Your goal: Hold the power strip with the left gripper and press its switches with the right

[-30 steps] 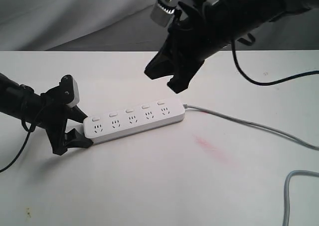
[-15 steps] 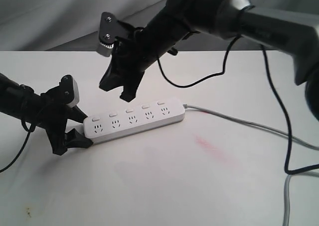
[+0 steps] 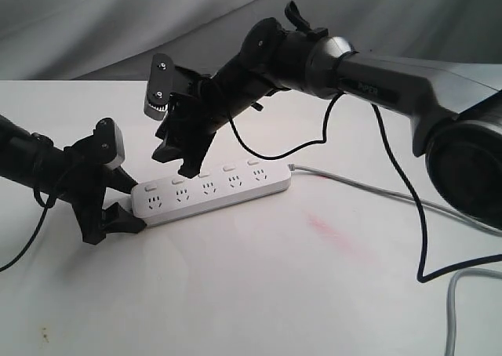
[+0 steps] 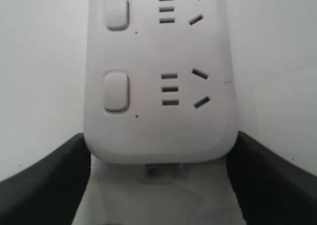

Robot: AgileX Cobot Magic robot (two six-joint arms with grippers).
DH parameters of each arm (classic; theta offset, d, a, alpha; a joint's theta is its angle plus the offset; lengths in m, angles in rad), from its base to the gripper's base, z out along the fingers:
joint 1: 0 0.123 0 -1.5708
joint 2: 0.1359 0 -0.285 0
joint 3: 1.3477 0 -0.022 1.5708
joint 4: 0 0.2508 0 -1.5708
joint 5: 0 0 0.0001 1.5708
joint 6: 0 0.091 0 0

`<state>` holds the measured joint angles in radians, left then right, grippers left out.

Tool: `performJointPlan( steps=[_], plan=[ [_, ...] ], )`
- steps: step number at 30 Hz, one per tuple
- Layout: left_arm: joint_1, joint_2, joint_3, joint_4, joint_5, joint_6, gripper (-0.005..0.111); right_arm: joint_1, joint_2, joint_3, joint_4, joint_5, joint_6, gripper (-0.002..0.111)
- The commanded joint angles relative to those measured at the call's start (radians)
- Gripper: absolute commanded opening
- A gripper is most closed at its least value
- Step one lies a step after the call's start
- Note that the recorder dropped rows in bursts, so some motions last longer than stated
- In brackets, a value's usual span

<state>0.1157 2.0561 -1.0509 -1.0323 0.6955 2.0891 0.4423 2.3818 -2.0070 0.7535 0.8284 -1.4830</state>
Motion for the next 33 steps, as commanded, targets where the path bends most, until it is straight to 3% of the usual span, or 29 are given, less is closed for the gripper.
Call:
performJointPlan(
  steps=[1,11,19,33],
  plan=[
    [-0.004,-0.004,-0.001,0.022,-0.016,0.005,0.06,0.013,-0.001,-0.007,0.02,-0.055,-0.032,0.052],
    [-0.004,-0.004,-0.001,0.022,-0.016,0.005,0.06,0.017,0.014,-0.007,0.121,-0.107,-0.035,0.054],
    [-0.004,-0.004,-0.001,0.022,-0.016,0.005,0.06,0.037,0.057,-0.007,0.147,-0.137,-0.161,0.054],
    [-0.004,-0.004,-0.001,0.022,-0.016,0.005,0.06,0.056,0.094,-0.007,0.135,-0.137,-0.169,0.054]
  ],
)
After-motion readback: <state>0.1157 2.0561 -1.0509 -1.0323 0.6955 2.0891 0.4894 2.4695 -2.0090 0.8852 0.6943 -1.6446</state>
